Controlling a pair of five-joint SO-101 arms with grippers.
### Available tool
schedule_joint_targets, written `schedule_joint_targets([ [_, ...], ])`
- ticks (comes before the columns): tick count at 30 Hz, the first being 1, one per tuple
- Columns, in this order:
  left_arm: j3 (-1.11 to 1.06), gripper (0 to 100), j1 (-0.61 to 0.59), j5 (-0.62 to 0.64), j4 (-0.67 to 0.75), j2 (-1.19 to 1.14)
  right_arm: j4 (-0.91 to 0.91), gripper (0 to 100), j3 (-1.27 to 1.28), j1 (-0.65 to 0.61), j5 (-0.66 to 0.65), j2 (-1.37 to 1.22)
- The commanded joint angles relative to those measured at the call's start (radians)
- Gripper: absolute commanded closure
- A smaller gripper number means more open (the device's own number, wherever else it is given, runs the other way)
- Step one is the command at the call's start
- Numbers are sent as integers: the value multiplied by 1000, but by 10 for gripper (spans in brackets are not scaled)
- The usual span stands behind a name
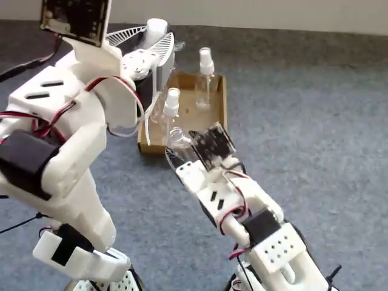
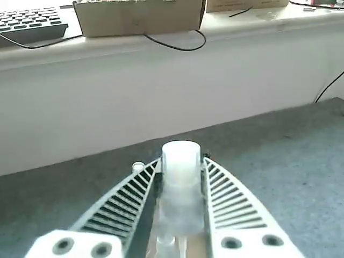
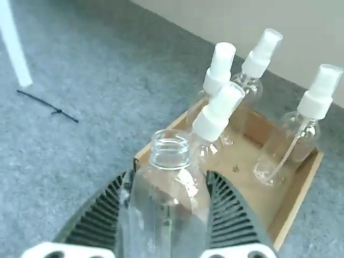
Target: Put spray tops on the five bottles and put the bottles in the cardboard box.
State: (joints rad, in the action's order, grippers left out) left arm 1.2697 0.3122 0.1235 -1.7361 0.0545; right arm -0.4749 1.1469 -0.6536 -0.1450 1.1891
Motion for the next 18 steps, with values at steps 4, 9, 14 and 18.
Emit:
schedule_joint_targets([
  [4,-10,947,10,5,-31,110,94,993,223,19,17,331],
  [9,-262,947,18,5,-25,298,94,993,226,16,18,357],
  [14,-495,947,27,2,98,466,99,993,222,13,55,357],
  [18,-733,947,31,3,407,493,99,993,188,13,89,357],
])
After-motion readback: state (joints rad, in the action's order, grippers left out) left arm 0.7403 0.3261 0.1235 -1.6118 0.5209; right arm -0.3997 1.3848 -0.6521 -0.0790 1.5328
